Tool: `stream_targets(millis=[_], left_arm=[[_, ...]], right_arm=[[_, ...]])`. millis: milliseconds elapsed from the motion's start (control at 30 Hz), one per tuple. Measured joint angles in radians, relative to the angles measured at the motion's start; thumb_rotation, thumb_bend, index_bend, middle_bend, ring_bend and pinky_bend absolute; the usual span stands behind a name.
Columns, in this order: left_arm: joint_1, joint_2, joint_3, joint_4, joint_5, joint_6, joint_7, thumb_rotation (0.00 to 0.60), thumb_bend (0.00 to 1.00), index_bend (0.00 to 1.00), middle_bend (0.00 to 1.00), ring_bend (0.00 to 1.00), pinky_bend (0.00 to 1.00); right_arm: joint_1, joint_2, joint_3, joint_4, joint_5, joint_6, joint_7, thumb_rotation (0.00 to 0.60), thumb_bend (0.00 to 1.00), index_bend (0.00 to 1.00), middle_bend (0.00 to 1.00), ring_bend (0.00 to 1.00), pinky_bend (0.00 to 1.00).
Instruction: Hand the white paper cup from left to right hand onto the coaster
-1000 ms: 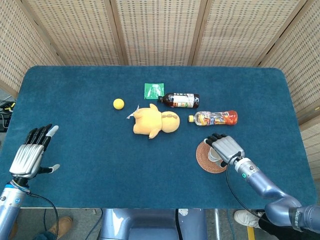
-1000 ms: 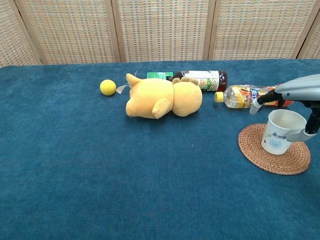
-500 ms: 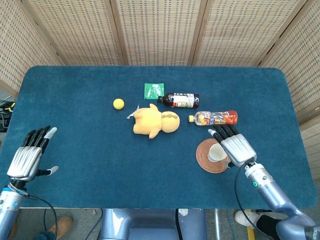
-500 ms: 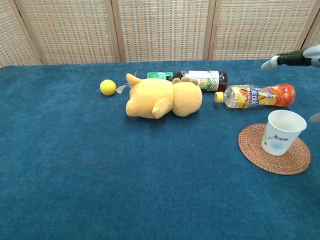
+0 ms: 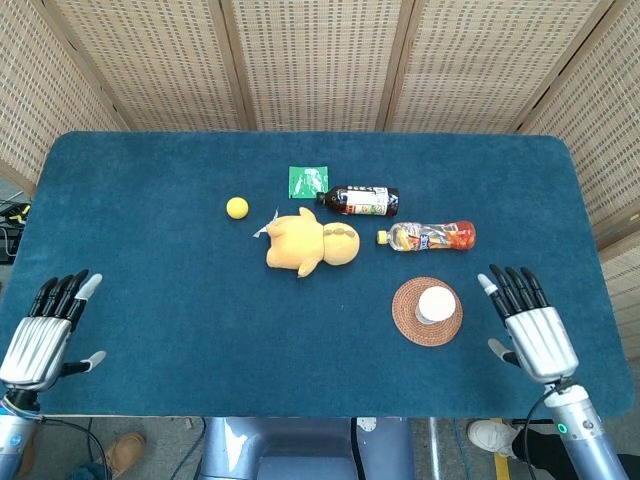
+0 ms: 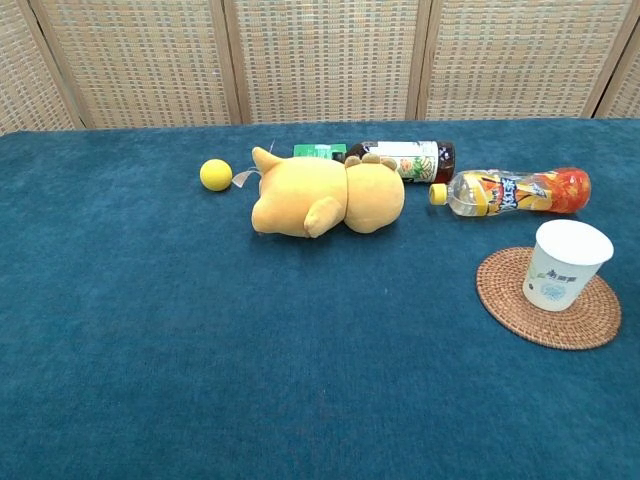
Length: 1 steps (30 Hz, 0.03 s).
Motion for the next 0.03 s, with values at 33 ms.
stream_targets(millis=[33], left_arm=[[0.002,-0.003,0.0,0.004,0.005,0.004,-0.001,0.6,0.0,0.0,0.0,0.0,0.0]], right_arm=[[-0.012,-0.009,-0.003,0.024,-0.006,0.008,0.008,0.6,0.0,0.02,0.0,0.0,0.0]])
